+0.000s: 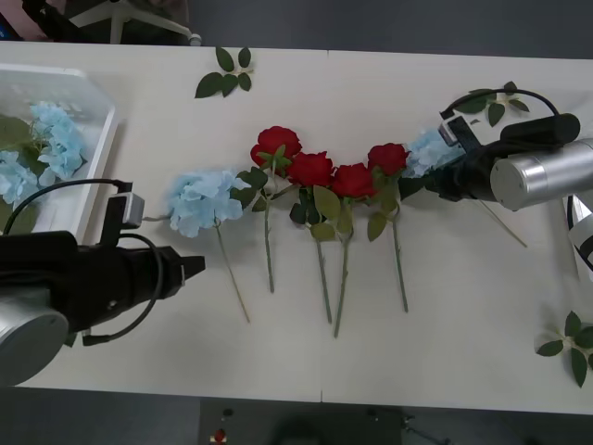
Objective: Put the red flowers into the right box and the blue flowers into the left box
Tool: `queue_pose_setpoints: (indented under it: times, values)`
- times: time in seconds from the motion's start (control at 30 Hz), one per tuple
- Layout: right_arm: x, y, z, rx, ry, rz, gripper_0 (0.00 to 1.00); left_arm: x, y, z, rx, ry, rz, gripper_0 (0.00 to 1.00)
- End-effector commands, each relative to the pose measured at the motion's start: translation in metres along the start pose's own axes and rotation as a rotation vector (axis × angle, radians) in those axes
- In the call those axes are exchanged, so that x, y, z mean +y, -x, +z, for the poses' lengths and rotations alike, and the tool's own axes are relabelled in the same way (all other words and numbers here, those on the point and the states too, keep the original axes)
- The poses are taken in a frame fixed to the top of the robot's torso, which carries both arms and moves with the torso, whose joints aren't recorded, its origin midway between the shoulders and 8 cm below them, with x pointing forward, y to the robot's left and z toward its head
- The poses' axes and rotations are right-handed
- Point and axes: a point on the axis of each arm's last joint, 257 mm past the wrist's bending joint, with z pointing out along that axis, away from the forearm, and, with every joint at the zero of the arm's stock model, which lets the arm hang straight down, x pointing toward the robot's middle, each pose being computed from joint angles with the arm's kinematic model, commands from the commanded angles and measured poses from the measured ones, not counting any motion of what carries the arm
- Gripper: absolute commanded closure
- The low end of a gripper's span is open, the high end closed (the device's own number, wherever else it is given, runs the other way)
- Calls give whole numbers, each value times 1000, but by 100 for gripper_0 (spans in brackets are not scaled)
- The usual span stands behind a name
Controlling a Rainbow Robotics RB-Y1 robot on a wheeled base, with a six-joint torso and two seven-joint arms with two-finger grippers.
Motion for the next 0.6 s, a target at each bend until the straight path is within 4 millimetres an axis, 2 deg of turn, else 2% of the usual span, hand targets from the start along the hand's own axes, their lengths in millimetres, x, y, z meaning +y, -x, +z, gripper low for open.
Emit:
queue_pose_setpoints:
  times: [0.03,0.2,0.27,0.3,0.6]
  values:
    - [-15,30,-5,-55,-29,28,11,2,20,18,-5,59,-41,0]
    - [-19,33,-4,-75,-36,40,11,4,18,56,22,130,-37,0]
    - [-23,34,-5,-83,-43,45,11,5,19,65,34,143,-45,0]
    - [-25,36,-5,-92,-45,51,11,1,21,72,39,143,-50,0]
    - [-32,21,1,-70,-58,69,11,-20,40,104,37,128,-76,0]
